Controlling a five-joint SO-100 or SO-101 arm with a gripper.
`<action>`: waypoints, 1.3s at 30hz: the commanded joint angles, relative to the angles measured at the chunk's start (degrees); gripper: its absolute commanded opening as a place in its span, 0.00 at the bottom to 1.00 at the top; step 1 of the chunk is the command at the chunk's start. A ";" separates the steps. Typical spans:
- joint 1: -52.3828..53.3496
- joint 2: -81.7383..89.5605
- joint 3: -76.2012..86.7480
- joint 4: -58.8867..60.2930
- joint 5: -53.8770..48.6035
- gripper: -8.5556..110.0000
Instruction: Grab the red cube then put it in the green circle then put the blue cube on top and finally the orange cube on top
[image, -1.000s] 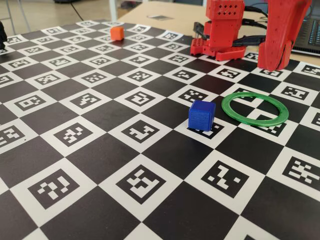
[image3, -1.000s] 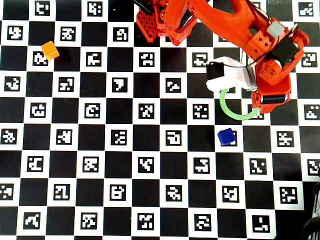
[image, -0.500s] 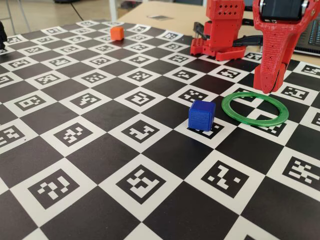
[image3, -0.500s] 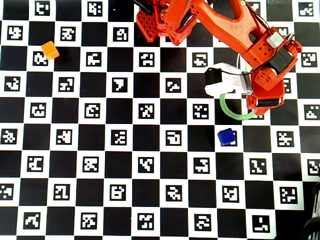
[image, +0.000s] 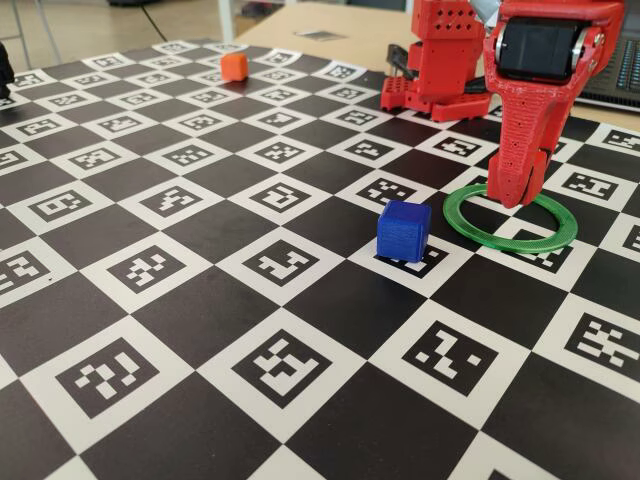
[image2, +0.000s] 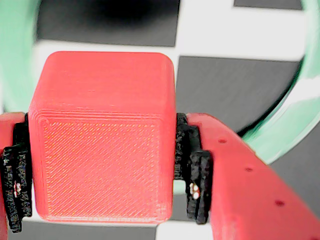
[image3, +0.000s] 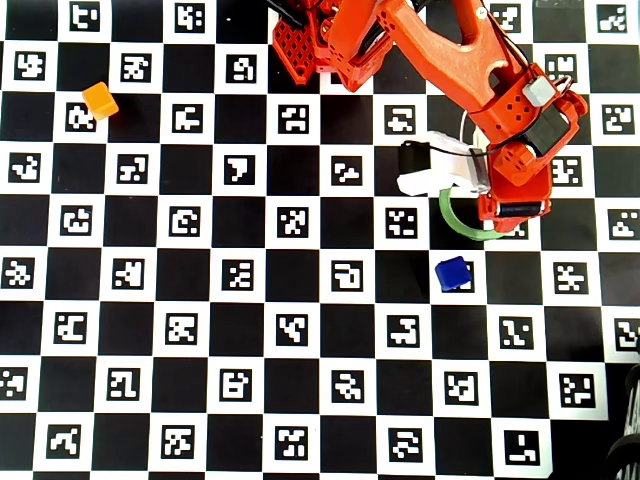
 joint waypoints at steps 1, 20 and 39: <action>-0.26 1.14 -0.35 -1.05 -0.09 0.11; -3.69 -1.23 0.79 -2.81 0.44 0.11; -2.99 -2.99 1.14 -3.69 -1.05 0.10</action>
